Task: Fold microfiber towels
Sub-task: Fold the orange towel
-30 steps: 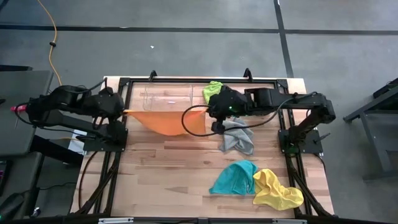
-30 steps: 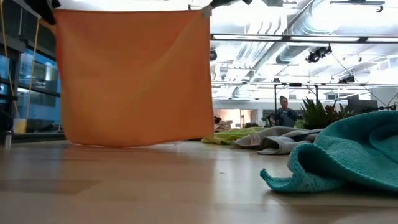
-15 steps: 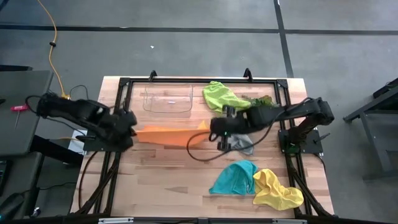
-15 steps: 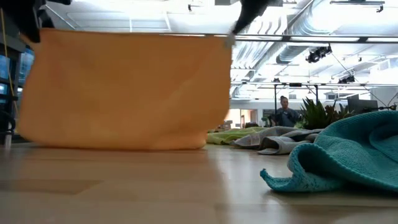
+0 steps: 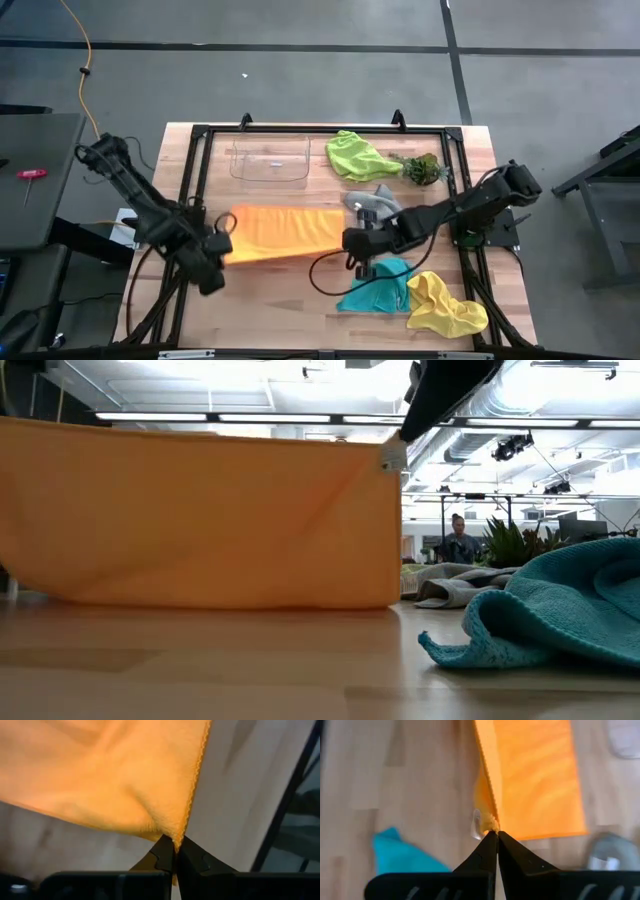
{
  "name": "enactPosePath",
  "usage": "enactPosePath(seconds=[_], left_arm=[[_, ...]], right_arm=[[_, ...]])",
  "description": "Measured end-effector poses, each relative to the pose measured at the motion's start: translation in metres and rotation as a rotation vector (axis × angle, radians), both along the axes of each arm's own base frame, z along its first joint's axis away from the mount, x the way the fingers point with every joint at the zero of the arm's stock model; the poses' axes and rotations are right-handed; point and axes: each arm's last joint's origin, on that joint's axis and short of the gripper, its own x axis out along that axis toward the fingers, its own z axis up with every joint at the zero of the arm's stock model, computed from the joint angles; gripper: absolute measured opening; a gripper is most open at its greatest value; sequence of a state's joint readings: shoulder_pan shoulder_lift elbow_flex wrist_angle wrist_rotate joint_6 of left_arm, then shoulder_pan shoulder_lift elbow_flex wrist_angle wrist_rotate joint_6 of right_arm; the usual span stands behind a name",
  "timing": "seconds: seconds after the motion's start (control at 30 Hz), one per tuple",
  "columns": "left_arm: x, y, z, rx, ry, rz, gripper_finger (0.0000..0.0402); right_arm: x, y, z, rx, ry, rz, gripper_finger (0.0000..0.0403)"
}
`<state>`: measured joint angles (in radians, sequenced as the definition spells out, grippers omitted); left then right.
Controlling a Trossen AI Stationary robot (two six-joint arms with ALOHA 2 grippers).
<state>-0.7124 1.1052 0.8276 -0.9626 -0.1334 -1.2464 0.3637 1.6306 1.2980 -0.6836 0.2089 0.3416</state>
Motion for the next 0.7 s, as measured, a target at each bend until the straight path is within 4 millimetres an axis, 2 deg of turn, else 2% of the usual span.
enactPosePath(seconds=[0.23,0.4,0.53,0.7], left_arm=[[0.005,-0.042,-0.022,-0.048,0.002,-0.008,0.0000],[0.011,-0.062,-0.037,-0.067,0.005,-0.015,0.0000],[0.011,-0.067,-0.042,-0.079,0.038,-0.041,0.0000],[0.003,-0.054,-0.029,-0.029,0.001,-0.028,0.0000]], right_arm=[[-0.008,0.018,-0.015,0.103,-0.007,-0.071,0.0000],[-0.010,0.031,-0.021,0.177,0.003,-0.094,0.0000],[-0.012,0.041,-0.021,0.270,0.015,-0.119,0.0000],[-0.013,0.043,-0.018,0.290,0.036,-0.109,0.0000]])
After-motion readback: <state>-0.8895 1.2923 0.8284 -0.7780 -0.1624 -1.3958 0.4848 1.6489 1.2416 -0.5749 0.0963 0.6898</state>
